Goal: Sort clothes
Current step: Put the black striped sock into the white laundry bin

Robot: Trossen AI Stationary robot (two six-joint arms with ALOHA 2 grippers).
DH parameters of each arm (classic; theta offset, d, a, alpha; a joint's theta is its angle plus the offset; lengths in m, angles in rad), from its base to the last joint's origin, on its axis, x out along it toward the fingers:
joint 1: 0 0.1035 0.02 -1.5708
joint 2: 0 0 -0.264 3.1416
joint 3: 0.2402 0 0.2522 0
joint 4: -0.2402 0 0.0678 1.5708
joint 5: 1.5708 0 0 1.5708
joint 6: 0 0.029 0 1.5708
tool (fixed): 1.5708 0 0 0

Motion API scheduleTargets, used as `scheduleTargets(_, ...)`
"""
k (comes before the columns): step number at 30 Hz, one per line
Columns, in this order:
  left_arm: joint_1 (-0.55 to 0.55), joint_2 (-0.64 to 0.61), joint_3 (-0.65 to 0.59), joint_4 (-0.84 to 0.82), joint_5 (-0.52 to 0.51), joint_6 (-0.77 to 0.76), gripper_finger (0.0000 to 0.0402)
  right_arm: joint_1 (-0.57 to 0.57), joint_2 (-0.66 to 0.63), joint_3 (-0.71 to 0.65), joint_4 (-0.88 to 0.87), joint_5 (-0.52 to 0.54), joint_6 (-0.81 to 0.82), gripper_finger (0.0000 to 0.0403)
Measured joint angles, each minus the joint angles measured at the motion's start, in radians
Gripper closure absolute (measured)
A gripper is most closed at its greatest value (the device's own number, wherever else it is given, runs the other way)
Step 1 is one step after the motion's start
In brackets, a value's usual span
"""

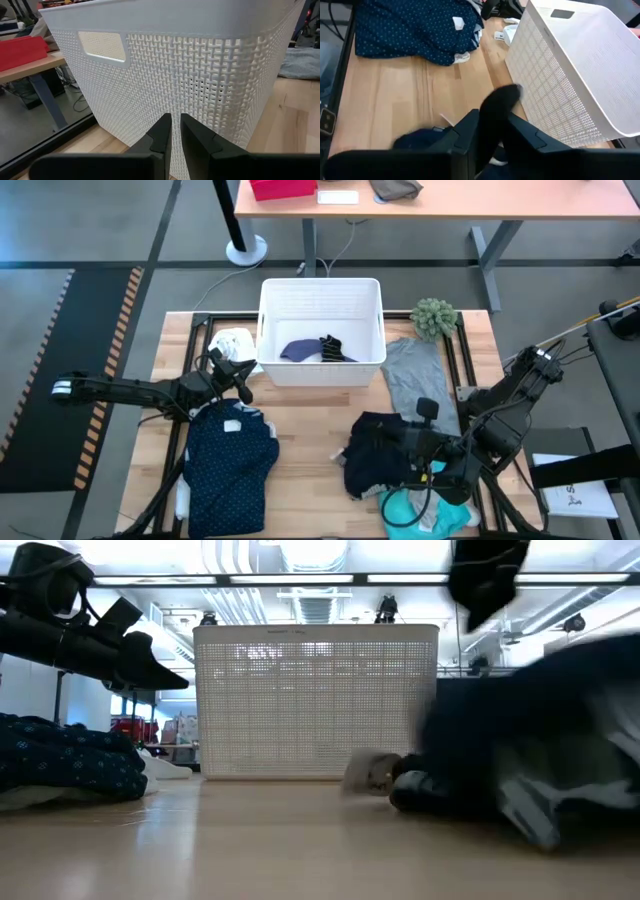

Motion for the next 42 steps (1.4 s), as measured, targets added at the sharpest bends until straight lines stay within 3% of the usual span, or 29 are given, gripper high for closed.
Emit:
scheduleTargets(5, 0.000, 0.000, 0.000, 0.000, 0.000, 0.000, 0.0374, 0.000, 0.000, 0.000, -0.001, -0.010, -0.043, 0.0395)
scheduleTargets(13, 0.000, 0.000, 0.000, 0.000, 0.000, 0.000, 0.0374, 0.000, 0.000, 0.000, 0.000, 0.018, -0.045, 0.0400)
scheduleTargets(23, 0.000, 0.000, 0.000, 0.000, 0.000, 0.000, 0.0374, -0.056, 0.000, -0.001, 0.045, 0.170, -0.048, 0.0400)
scheduleTargets(31, 0.000, 0.000, 0.000, 0.000, 0.000, 0.000, 0.0374, -0.189, -0.012, 0.009, 0.048, 0.170, -0.181, 0.0401)
scheduleTargets(42, 0.000, 0.000, 0.000, 0.000, 0.000, 0.000, 0.0374, -0.359, -0.010, 0.249, 0.101, 0.160, -0.522, 0.0401)
